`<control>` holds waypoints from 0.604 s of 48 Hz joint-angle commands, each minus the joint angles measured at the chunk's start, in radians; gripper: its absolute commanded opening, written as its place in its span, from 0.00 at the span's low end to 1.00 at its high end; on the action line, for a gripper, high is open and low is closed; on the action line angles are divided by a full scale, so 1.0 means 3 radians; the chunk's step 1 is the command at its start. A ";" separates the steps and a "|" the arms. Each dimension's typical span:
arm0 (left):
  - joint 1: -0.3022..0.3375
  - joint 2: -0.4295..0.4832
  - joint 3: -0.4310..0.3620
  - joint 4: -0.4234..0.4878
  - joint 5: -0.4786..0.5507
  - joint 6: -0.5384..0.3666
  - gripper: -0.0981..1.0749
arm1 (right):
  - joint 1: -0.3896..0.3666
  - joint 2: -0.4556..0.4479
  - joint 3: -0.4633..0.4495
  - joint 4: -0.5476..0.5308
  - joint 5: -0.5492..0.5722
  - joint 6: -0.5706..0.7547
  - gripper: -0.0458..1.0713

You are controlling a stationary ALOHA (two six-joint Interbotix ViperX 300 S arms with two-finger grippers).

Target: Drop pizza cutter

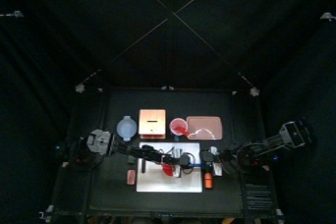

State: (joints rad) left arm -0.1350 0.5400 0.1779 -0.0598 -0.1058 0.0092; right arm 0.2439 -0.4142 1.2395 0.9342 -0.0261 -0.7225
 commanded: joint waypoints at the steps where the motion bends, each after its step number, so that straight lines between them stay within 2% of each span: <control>1: 0.0010 0.0005 -0.0046 0.0036 0.0031 0.0020 0.47 | 0.0015 -0.0072 -0.0031 -0.0010 0.0020 -0.0020 0.37; 18: 0.0041 -0.0015 -0.0066 0.0077 0.0015 0.0020 0.47 | 0.0005 -0.0082 -0.0041 -0.0082 0.0026 -0.0026 0.37; 29: 0.0046 -0.0138 -0.0036 0.0159 0.0051 0.0020 0.47 | -0.0010 -0.0164 -0.0112 -0.0215 0.0026 -0.0026 0.37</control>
State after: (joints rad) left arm -0.1243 0.5338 0.1703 -0.0276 -0.0997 0.0077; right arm 0.2408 -0.4310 1.2410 0.8928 -0.0153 -0.7225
